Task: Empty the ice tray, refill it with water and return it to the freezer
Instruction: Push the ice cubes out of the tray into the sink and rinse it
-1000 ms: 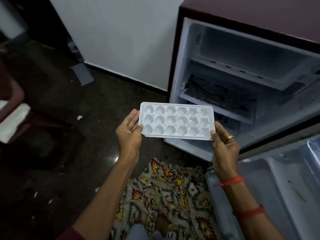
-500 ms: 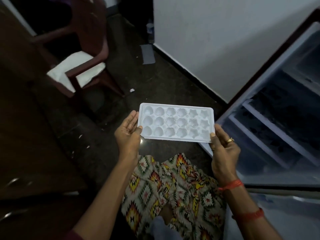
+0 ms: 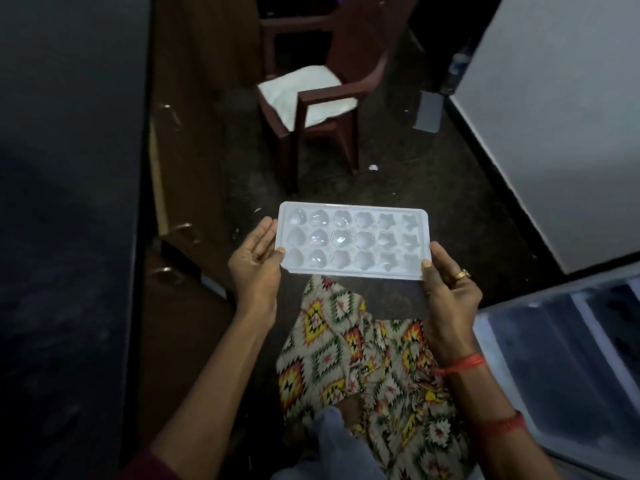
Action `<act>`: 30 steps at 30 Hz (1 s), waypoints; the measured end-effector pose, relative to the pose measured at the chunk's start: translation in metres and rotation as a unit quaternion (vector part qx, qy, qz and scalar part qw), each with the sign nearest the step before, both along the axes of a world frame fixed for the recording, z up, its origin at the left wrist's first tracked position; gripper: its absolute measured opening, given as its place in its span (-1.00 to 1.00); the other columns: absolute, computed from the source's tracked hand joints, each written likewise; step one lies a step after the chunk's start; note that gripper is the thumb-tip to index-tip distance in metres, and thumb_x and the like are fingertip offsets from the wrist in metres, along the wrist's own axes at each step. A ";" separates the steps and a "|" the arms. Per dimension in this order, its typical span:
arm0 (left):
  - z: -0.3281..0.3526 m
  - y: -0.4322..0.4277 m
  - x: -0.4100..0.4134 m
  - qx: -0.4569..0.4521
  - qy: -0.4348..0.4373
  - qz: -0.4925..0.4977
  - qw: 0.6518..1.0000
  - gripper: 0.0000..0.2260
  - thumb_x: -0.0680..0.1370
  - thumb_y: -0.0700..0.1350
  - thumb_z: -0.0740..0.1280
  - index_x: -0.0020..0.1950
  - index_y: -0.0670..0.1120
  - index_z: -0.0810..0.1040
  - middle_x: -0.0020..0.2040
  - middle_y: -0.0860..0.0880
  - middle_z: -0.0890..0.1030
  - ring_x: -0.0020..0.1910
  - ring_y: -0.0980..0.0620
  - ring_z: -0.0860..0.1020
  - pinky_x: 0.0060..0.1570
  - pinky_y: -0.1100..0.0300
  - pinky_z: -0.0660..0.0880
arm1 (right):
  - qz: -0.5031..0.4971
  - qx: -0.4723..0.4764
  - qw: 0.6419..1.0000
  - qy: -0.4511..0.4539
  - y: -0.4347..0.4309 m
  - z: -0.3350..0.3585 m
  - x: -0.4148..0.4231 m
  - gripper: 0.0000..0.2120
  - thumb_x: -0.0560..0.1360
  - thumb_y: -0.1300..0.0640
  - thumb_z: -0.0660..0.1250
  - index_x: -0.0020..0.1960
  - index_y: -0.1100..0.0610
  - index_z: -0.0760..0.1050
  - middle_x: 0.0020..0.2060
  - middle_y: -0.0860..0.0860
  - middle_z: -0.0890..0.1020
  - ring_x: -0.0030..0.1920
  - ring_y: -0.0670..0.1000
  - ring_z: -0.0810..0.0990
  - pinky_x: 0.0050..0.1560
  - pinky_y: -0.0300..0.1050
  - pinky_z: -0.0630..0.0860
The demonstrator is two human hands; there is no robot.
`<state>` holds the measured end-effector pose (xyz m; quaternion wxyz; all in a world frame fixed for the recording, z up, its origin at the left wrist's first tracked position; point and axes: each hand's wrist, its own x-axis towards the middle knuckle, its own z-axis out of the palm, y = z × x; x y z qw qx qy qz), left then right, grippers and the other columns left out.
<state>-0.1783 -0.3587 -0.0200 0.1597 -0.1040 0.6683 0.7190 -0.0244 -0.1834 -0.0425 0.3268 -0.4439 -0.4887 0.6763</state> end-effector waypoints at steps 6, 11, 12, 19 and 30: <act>0.014 -0.096 -0.001 0.016 0.002 0.087 0.996 -0.52 0.57 -0.49 0.29 0.44 -0.14 0.51 0.20 0.08 0.64 0.28 0.07 0.61 0.32 -0.02 0.54 | 0.089 0.002 0.996 0.000 -0.066 0.008 -0.036 -0.67 0.56 0.30 0.39 0.32 0.22 0.56 0.11 0.03 0.71 0.17 0.05 0.68 0.17 0.03 0.63; 0.025 -0.169 0.010 0.025 0.011 0.171 0.985 -0.52 0.57 -0.49 0.29 0.44 -0.15 0.51 0.30 -0.01 0.63 0.24 0.14 0.62 0.22 0.13 0.59 | 0.160 -0.007 0.987 0.012 -0.122 0.018 -0.060 -0.68 0.54 0.31 0.40 0.30 0.23 0.57 0.13 0.10 0.70 0.18 0.10 0.67 0.21 0.12 0.60; 0.026 -0.183 0.013 0.026 0.014 0.188 0.982 -0.52 0.56 -0.49 0.29 0.44 -0.15 0.51 0.30 -0.01 0.63 0.23 0.15 0.63 0.21 0.15 0.60 | 0.175 -0.009 0.984 0.014 -0.134 0.020 -0.065 -0.68 0.54 0.32 0.40 0.29 0.23 0.57 0.13 0.11 0.70 0.18 0.11 0.67 0.20 0.11 0.61; 0.027 -0.272 0.041 0.024 0.022 0.304 0.952 -0.51 0.56 -0.49 0.29 0.44 -0.14 0.51 0.31 -0.02 0.63 0.24 0.13 0.63 0.21 0.16 0.60 | 0.295 -0.021 0.955 0.013 -0.210 0.024 -0.095 -0.67 0.54 0.33 0.40 0.31 0.24 0.56 0.17 0.14 0.68 0.17 0.10 0.68 0.18 0.08 0.62; 0.030 -0.370 0.125 0.015 0.017 0.520 0.854 -0.53 0.57 -0.49 0.30 0.43 -0.17 0.51 0.29 -0.01 0.64 0.22 0.14 0.64 0.31 0.01 0.55 | 0.534 0.003 0.845 0.033 -0.324 0.024 -0.127 -0.68 0.56 0.33 0.38 0.31 0.27 0.55 0.14 0.05 0.69 0.19 -0.06 0.66 0.17 -0.09 0.61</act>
